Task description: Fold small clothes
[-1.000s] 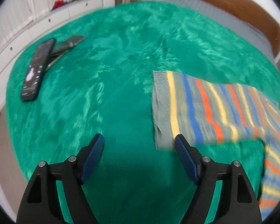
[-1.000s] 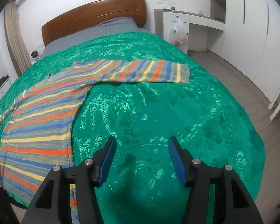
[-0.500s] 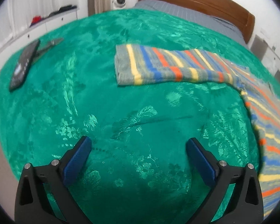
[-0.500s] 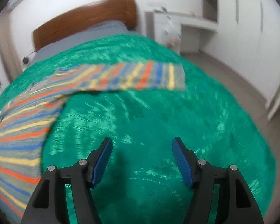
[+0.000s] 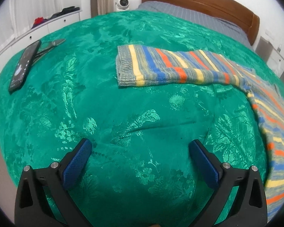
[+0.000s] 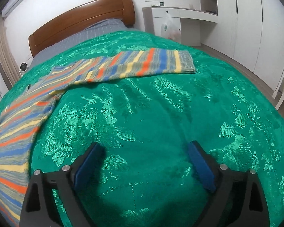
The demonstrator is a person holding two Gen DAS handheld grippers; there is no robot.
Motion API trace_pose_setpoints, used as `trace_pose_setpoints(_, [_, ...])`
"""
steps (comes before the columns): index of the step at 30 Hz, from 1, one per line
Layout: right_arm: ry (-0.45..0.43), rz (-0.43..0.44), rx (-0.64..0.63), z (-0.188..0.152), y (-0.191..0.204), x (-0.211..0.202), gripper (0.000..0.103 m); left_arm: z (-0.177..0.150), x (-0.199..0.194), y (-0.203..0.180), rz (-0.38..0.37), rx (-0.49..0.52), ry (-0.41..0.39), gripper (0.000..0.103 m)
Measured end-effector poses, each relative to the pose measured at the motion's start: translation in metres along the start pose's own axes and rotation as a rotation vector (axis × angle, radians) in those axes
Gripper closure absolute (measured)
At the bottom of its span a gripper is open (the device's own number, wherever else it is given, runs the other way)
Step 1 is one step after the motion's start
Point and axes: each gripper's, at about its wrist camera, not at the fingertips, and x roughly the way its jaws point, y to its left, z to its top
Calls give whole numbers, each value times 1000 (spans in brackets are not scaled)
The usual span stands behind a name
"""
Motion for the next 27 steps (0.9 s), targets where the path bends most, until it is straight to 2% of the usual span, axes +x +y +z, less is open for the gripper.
trace_pose_setpoints(7, [4,-11,-12,2,4,4,8,-1,0,2,-11,-11,-13,0])
trace_pose_setpoints(18, [9,-21,-18,2,6,7,7,-3,0,-6,35,44,-3,0])
trace_pose_setpoints(27, [7,-23,-22,2,6,7,7,-2,1,-7,43,49,7,0])
